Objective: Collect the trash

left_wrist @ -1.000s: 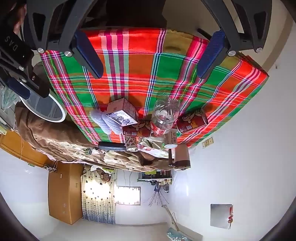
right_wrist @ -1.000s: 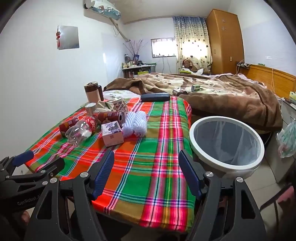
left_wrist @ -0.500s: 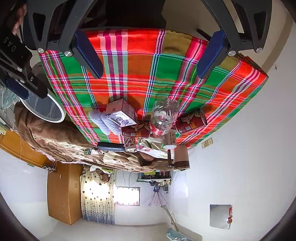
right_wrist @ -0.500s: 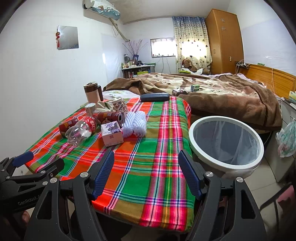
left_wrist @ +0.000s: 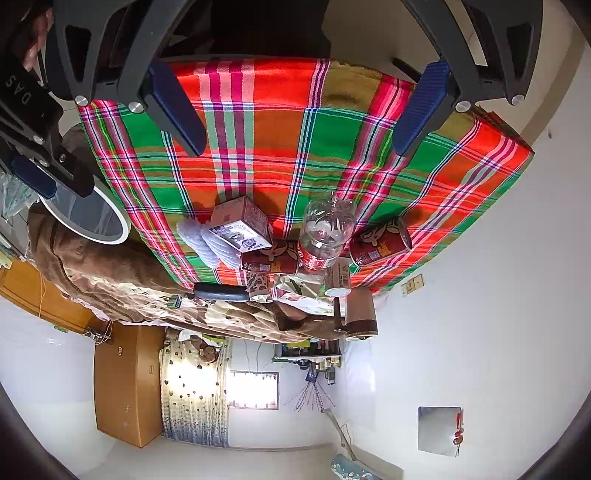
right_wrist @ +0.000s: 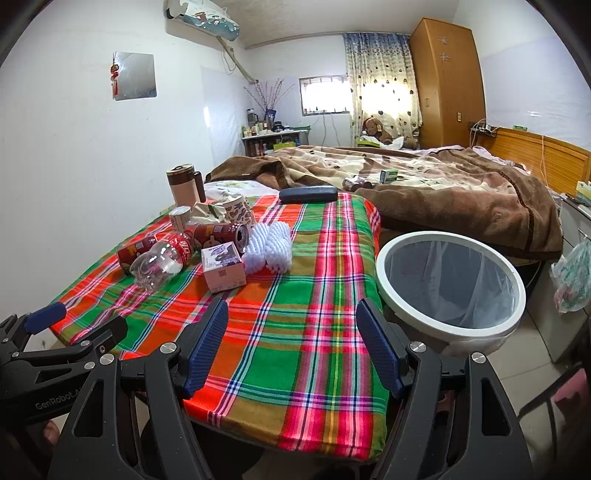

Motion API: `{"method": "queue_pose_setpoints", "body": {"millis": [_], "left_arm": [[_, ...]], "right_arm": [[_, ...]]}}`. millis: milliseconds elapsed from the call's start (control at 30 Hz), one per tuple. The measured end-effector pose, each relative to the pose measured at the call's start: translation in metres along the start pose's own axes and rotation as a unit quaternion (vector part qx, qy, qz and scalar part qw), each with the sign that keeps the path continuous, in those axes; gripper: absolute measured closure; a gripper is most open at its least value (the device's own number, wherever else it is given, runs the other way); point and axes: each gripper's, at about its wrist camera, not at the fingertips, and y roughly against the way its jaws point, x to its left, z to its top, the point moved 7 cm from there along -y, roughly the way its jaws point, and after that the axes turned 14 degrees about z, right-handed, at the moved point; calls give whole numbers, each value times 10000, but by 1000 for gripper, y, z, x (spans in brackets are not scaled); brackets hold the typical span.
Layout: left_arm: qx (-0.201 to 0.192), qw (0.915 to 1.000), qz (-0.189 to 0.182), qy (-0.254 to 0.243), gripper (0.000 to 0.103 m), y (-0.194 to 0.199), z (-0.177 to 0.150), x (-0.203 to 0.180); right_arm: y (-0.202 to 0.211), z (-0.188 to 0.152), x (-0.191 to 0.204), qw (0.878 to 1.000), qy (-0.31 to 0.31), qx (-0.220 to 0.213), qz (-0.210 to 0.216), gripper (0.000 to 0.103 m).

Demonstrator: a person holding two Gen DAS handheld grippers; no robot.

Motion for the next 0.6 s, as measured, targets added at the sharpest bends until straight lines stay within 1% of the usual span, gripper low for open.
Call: {"method": "queue_pose_setpoints", "body": {"millis": [600], "left_arm": [[2,10000,7,13,1,1,0,2]], "right_arm": [[0,1,0,10000,1,-18,1,30]]}}
